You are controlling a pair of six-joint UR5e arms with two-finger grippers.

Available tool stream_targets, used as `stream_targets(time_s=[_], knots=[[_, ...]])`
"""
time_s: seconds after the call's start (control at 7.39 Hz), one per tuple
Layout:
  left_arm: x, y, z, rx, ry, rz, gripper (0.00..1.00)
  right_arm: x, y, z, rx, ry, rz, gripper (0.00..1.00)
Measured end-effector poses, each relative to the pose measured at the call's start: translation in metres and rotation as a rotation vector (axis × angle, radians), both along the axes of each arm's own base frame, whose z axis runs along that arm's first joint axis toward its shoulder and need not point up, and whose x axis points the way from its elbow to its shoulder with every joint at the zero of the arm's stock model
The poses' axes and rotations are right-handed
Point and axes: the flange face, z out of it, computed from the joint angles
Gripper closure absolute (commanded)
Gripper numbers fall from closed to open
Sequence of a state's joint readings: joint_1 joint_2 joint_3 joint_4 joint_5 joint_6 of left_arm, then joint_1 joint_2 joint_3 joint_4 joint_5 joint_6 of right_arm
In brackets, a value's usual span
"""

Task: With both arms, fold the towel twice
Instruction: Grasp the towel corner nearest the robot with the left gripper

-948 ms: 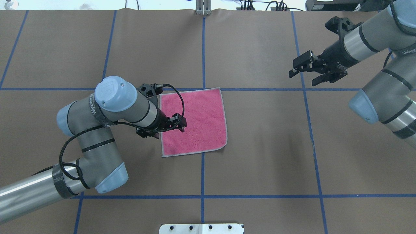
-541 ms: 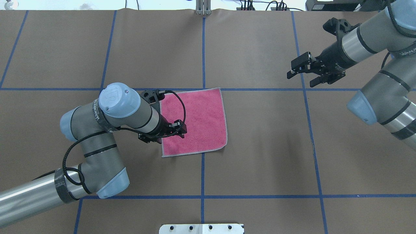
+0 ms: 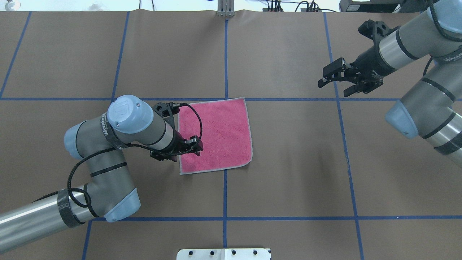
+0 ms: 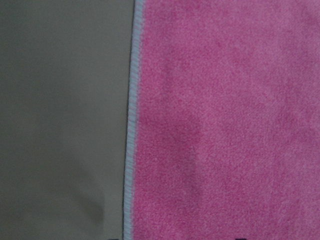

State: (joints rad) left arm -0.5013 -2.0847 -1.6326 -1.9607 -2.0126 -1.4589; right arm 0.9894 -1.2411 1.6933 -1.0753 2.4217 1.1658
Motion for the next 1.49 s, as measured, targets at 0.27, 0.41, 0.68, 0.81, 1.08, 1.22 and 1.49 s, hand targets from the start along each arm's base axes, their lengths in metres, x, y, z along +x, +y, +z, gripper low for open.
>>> stream_targets(time_s=[0.27,0.41,0.68,0.81,1.08,1.22,1.49], knots=[[0.006,0.008,0.001,-0.001,-0.002,0.015,0.24,0.0,0.0,0.0,0.001,0.0,0.001,0.01],[0.008,0.011,0.001,-0.001,-0.002,0.02,0.27,0.0,0.0,-0.001,0.001,0.0,0.001,0.01],[0.011,0.014,0.002,-0.002,-0.004,0.027,0.29,0.0,0.0,0.0,0.001,0.0,0.001,0.01],[0.012,0.016,0.002,-0.002,-0.005,0.03,0.33,0.0,0.0,-0.001,0.001,0.0,0.001,0.01],[0.013,0.017,0.002,-0.003,-0.006,0.031,0.39,0.0,0.0,-0.001,0.002,0.0,0.001,0.01],[0.013,0.018,0.002,-0.003,-0.006,0.032,0.39,0.0,0.0,-0.001,0.001,0.0,0.001,0.01],[0.014,0.019,0.002,-0.005,-0.006,0.035,0.5,0.0,0.0,0.0,0.0,0.001,0.001,0.01]])
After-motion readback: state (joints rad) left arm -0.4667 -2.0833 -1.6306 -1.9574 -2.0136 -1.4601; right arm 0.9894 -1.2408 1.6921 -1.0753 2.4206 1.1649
